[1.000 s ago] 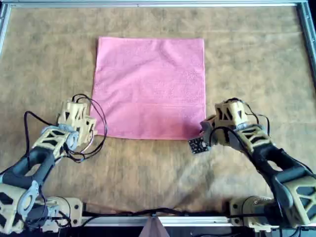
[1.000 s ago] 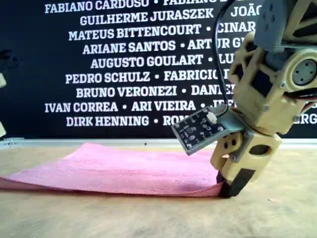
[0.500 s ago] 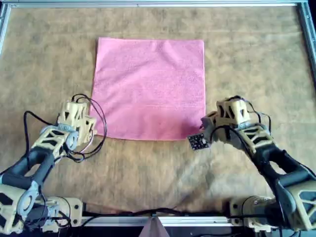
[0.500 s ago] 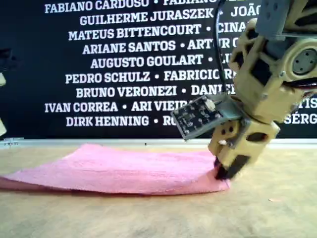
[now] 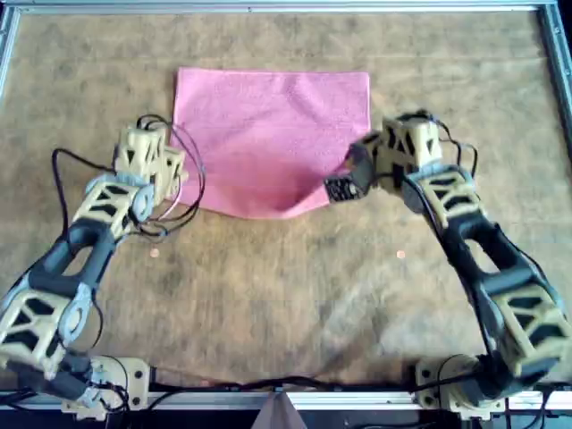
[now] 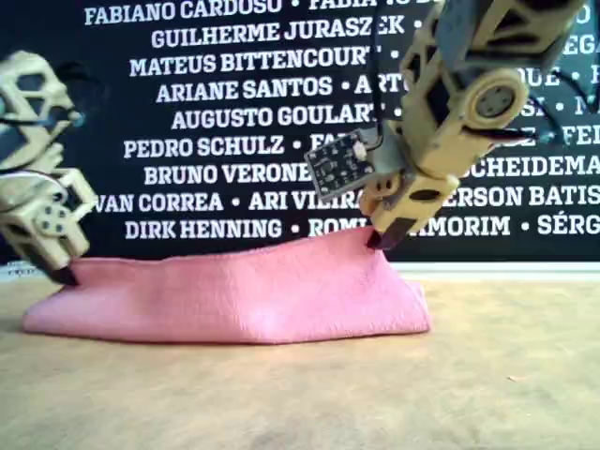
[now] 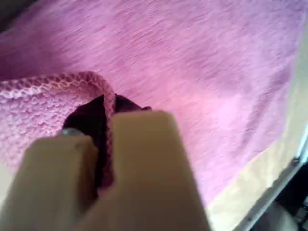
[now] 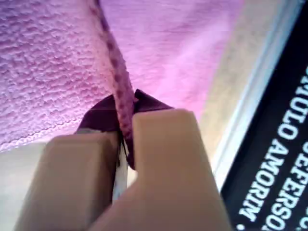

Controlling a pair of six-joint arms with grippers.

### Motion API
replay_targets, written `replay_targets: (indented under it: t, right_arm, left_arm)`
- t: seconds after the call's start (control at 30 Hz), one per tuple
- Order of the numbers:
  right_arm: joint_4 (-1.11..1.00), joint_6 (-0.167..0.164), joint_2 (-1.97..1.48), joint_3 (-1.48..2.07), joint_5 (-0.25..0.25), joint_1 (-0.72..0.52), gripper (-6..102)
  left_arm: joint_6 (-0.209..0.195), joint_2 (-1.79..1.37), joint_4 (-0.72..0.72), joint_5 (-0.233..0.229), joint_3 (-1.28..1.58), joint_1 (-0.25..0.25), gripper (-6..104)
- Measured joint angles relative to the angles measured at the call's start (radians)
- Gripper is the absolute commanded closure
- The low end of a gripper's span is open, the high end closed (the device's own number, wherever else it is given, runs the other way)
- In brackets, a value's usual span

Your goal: Fold a cloth

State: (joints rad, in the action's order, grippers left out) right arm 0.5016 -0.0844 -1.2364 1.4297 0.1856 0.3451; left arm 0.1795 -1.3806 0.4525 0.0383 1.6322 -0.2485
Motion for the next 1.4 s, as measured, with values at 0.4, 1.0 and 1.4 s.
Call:
replay_targets:
  t: [0.4, 1.0, 1.4]
  right_arm:
    - [0.000, -0.003, 0.431, -0.652, 0.000, -0.084, 92]
    - [0.000, -0.003, 0.696, -0.953, 0.000, -0.127, 92]
    - [0.000, -0.003, 0.853, -1.154, 0.000, -0.150, 91]
  left_arm:
    - [0.000, 0.410, 0.000, -0.006, -0.629, 0.029, 99]
    - [0.000, 0.787, 0.000, -0.003, -1.152, 0.029, 99]
    - [0.000, 0.802, 0.000, -0.005, -1.175, 0.091, 99]
